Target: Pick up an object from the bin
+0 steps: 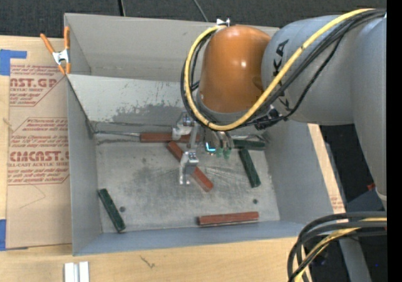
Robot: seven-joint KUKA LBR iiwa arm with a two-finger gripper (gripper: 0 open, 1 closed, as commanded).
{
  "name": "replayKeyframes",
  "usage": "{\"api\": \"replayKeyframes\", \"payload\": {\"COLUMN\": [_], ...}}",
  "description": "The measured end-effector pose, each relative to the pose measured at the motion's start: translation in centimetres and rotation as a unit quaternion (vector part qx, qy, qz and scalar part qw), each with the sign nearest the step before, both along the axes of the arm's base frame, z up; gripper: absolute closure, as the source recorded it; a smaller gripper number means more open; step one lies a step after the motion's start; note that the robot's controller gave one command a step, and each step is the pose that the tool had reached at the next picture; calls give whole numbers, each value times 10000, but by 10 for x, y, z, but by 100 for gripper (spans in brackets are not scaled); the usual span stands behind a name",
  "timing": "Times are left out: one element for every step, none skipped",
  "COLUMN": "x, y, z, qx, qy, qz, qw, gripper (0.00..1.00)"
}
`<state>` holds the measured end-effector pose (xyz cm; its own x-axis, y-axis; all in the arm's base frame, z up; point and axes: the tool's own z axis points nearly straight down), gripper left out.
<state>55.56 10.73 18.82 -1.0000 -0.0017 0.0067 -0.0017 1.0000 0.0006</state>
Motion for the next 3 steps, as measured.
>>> {"api": "replayKeyframes", "payload": {"x": [2, 2, 13], "y": [-1, -1, 9], "z": [5, 5, -34], "qx": [5, 4, 6], "qy": [-40, -40, -56], "qz": [-11, -9, -202], "qw": [10000, 10000, 9998], "gripper": [100, 100, 100]}}
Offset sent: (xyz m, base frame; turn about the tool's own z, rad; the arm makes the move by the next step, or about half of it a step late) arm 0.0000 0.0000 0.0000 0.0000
